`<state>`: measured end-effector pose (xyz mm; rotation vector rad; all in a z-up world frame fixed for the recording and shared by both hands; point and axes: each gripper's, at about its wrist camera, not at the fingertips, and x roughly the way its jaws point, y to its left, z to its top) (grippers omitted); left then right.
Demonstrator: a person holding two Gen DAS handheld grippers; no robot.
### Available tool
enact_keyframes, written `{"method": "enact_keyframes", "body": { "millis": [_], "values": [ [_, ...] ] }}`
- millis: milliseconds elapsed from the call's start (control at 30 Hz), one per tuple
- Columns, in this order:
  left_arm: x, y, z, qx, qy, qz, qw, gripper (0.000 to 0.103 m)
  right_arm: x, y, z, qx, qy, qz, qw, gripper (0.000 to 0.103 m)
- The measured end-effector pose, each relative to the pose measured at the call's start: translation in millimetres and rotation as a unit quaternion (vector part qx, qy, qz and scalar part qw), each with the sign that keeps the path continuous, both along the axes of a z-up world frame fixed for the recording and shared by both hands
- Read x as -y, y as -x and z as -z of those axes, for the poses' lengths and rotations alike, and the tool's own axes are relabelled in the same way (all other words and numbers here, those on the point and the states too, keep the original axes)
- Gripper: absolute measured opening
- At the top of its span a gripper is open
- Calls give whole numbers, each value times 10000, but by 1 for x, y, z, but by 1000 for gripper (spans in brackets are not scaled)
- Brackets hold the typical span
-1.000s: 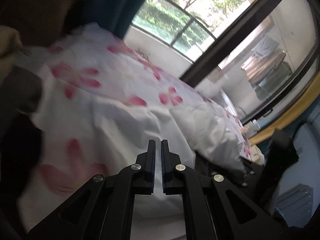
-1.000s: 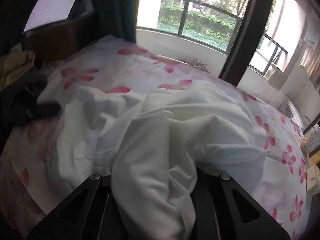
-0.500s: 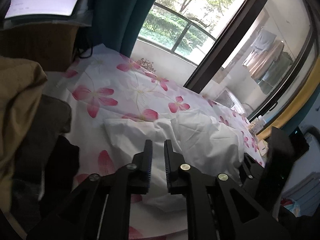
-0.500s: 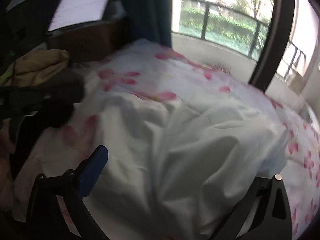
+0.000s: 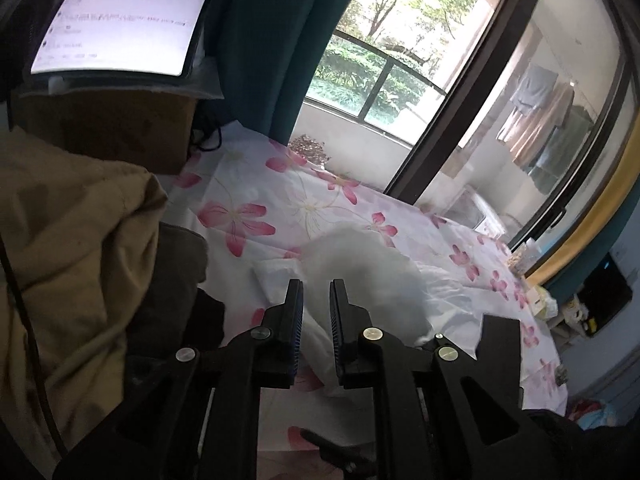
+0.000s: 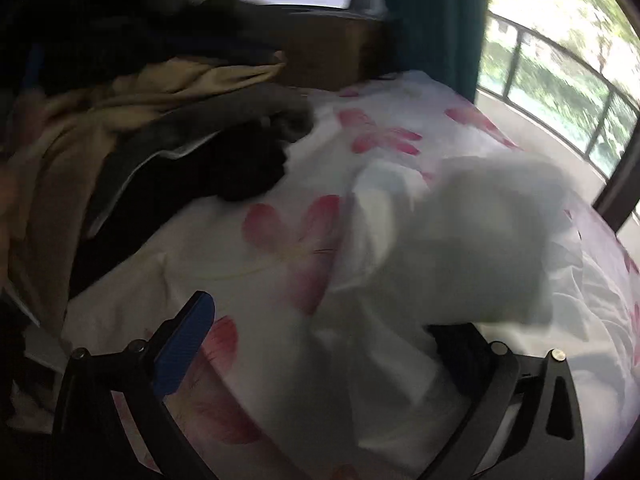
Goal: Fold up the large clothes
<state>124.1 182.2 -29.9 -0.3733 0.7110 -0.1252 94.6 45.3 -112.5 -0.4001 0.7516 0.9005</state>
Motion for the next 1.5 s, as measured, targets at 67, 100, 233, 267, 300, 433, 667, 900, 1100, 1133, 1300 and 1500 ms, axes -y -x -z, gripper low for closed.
{"method": "enact_keyframes", "body": {
  "millis": [67,100,233,267,300,433,667,900,1100,1133,1300,1500],
  "values": [
    [4,0,-5,13,-115,38,9999,13,4,9,-7,73,-42,-75,9999,102],
    [7,0,-8,34,-158,55,9999,14,9,13,-12,150,-80,-86,9998,102],
    [16,-2,-18,149,-189,112,9996,22,32,25,-31,332,-217,-32,9992,102],
    [19,-4,-20,160,-184,113,9996,23,38,27,-35,343,-249,-8,9991,102],
    [21,-6,-21,164,-197,116,9996,23,46,27,-39,343,-301,38,9990,102],
    [32,-17,-12,-3,-220,180,9996,24,81,21,-57,321,-642,366,9967,102],
    [53,-37,36,-673,-163,291,9972,34,149,-17,-69,199,-1153,1637,9796,102],
    [49,-49,66,-993,-358,-69,9944,41,184,-63,-36,-285,-857,2819,9552,102],
    [58,-58,98,-1594,-567,166,9855,42,178,-69,-6,-375,-457,2832,9572,102],
    [60,-56,100,-1568,-652,198,9853,42,177,-69,-4,-363,-422,2805,9582,102],
    [64,-36,94,-1223,-756,387,9889,5,174,-68,5,-470,-398,2733,9599,102],
    [43,3,61,-790,-771,-180,9937,4,168,-68,12,-638,-439,2554,9637,102]
  ]
}}
